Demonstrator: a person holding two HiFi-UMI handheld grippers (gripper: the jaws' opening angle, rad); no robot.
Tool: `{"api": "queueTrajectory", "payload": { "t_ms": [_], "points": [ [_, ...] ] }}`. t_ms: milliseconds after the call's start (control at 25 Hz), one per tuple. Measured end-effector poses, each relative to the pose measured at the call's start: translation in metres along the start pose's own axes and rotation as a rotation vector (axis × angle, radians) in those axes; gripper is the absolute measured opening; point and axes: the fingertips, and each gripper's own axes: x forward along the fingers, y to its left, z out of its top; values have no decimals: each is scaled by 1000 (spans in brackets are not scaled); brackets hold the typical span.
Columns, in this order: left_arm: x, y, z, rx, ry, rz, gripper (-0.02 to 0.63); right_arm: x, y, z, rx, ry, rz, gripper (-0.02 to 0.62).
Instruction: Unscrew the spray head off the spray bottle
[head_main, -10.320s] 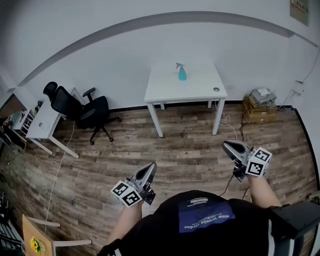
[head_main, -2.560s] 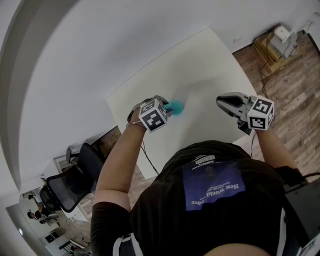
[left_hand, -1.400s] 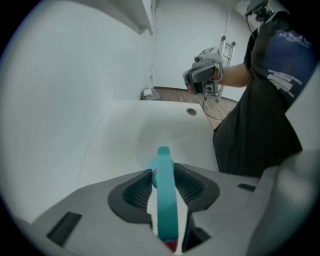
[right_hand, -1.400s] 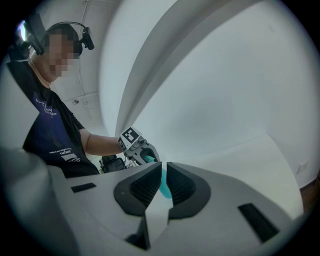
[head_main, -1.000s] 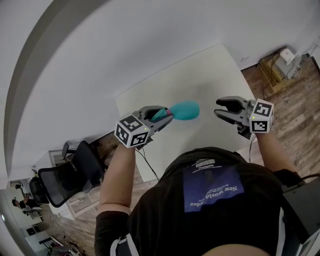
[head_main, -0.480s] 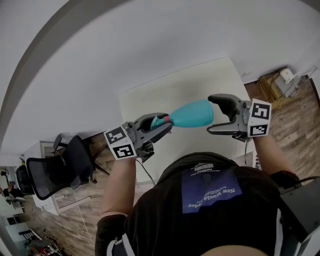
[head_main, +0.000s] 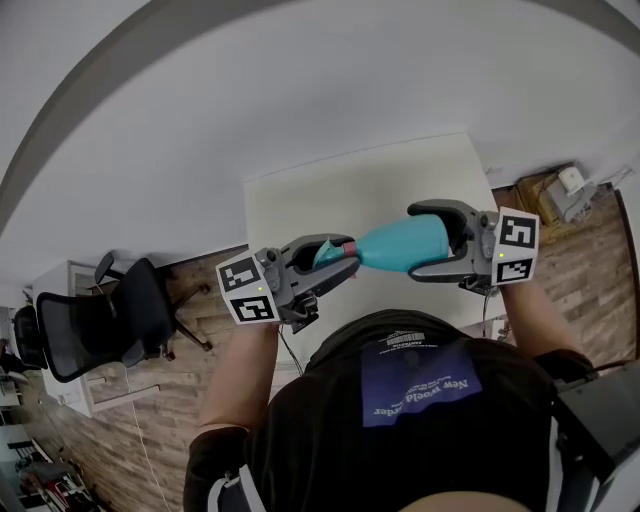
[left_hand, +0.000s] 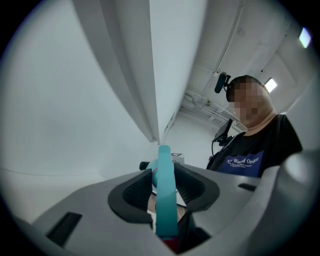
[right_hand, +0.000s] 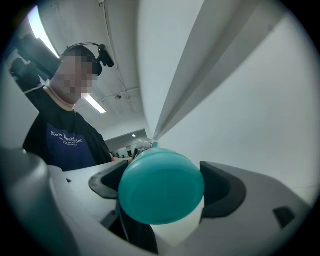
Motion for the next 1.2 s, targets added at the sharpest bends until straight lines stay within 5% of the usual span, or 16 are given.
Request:
{"api": "queueTrajectory", "payload": {
  "t_ms": [280,560,880,1000,1200],
  "points": [
    [-1,-11,-11,-152,-94,11,144,-4,21,-7,-130,43,-1,431],
    [-5,-13,-7,-241,-97,-13,146,1,27,1,-246,55,5,419],
    [-7,19,-24,-763,-294,19,146,2,32,-6,-594,208,-99,417],
    [-2,23,-23,-769,-292,39,146,-2,25,-8,-531,200,-110,417],
    [3,14,-22,-609,-209,61,147,-18,11,-14,-308,60,-87,417]
  ]
}}
